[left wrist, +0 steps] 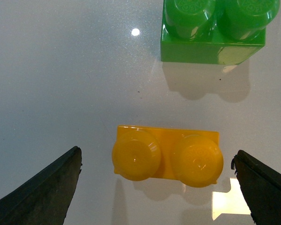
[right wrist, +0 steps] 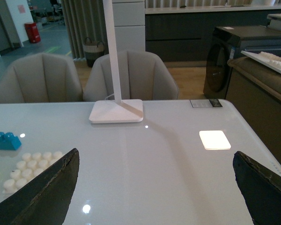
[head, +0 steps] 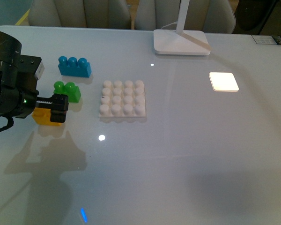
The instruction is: Insert yellow block into base center
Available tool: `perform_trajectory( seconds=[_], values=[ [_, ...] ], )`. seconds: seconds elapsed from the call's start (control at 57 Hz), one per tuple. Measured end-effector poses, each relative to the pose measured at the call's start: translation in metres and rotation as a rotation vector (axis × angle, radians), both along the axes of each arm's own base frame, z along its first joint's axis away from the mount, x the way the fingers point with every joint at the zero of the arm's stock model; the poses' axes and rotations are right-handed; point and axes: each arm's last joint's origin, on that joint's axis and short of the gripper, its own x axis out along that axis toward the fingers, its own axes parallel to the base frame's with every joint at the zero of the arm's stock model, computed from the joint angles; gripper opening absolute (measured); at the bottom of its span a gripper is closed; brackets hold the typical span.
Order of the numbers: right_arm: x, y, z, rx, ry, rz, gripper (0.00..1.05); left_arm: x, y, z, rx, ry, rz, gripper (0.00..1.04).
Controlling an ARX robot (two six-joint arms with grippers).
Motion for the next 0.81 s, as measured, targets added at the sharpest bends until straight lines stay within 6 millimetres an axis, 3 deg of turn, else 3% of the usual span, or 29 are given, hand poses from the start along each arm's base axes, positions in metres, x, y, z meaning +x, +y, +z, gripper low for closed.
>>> perform_trajectory(
  seconds=[0.807],
  values=[
    [0.000,0.000,0.000,0.000,0.000,0.000,0.96,0.007,0.000,-0.014,-0.008,0.026,0.012,0.97]
  ],
)
